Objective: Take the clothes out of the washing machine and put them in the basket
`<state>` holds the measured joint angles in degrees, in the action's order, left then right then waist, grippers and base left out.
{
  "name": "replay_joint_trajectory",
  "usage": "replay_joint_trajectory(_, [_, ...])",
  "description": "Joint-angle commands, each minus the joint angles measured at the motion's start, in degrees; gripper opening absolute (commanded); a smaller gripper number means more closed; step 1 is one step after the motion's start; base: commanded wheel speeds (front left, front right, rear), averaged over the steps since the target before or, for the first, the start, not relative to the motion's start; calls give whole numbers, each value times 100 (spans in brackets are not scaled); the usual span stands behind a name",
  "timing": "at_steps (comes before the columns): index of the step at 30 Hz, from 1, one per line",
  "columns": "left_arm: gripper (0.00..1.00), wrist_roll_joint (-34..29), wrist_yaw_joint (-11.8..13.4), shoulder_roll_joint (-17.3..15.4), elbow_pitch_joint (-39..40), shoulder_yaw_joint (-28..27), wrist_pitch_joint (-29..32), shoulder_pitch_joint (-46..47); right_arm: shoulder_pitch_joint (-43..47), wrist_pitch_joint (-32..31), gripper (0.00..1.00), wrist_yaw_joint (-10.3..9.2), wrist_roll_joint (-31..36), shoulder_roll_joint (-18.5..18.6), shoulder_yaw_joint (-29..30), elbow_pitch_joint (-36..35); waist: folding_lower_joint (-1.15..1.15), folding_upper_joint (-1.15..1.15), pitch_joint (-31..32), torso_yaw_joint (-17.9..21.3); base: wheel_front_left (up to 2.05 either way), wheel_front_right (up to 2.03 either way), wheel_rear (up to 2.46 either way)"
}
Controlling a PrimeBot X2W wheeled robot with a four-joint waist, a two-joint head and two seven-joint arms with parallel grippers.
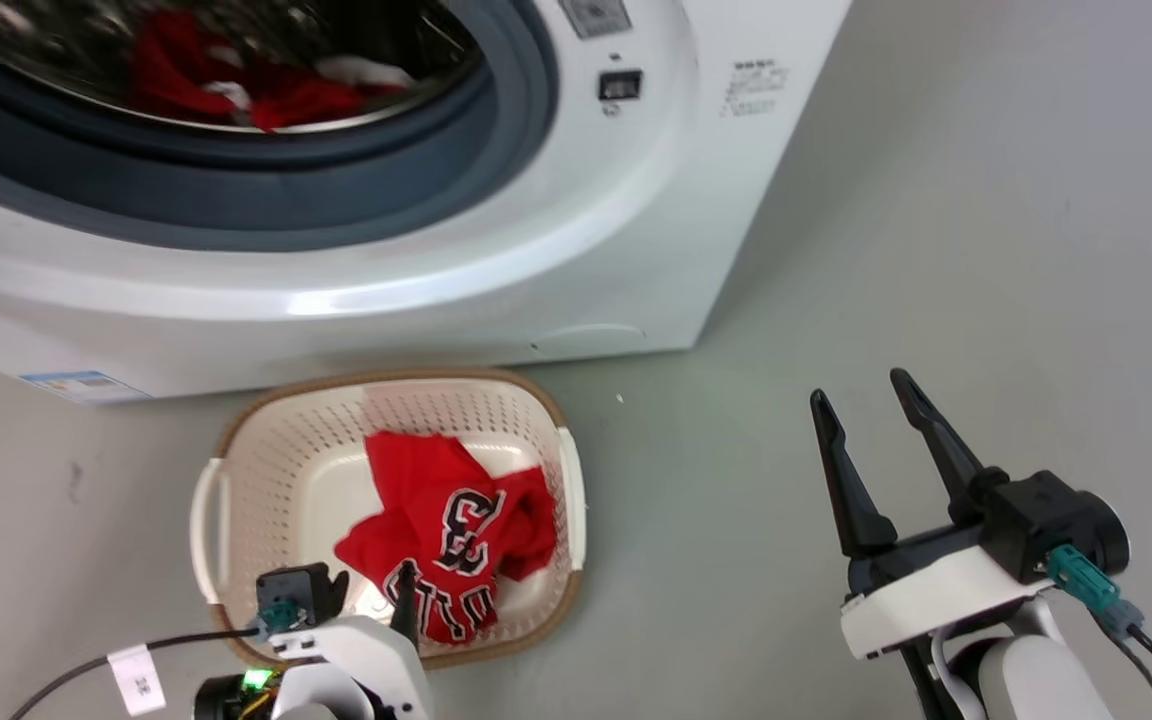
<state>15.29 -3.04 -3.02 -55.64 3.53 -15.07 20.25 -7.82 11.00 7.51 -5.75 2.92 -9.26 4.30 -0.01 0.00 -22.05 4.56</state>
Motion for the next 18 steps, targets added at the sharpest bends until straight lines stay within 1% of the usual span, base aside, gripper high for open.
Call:
replay_joint_trajectory(1, [100, 113, 36, 20, 153, 124, -16, -151, 136, -21, 100, -4, -56, -9, 16, -63, 1, 0, 456, -353, 0, 0, 0])
replay_joint_trajectory(5, [100, 306, 167, 16, 641, 455, -15, -356, 305, -129, 100, -4, -17, -9, 53, -198, 1, 0, 674, -498, 0, 0, 0])
replay_joint_trajectory(9, [100, 233, 310, 15, 1195, 691, -15, -348, 460, -212, 100, -4, -12, -9, 53, -310, 1, 0, 849, -635, 0, 0, 0])
replay_joint_trajectory(13, [100, 51, 305, 17, 1411, 810, -15, -7, 478, -268, 100, -4, 0, -9, 39, -402, 1, 0, 870, -700, 0, 0, 0])
replay_joint_trajectory(18, [100, -284, 225, -8, 1373, 855, -15, 655, 457, -321, 100, -4, 14, -9, 14, -541, 1, 0, 768, -725, 0, 0, 0])
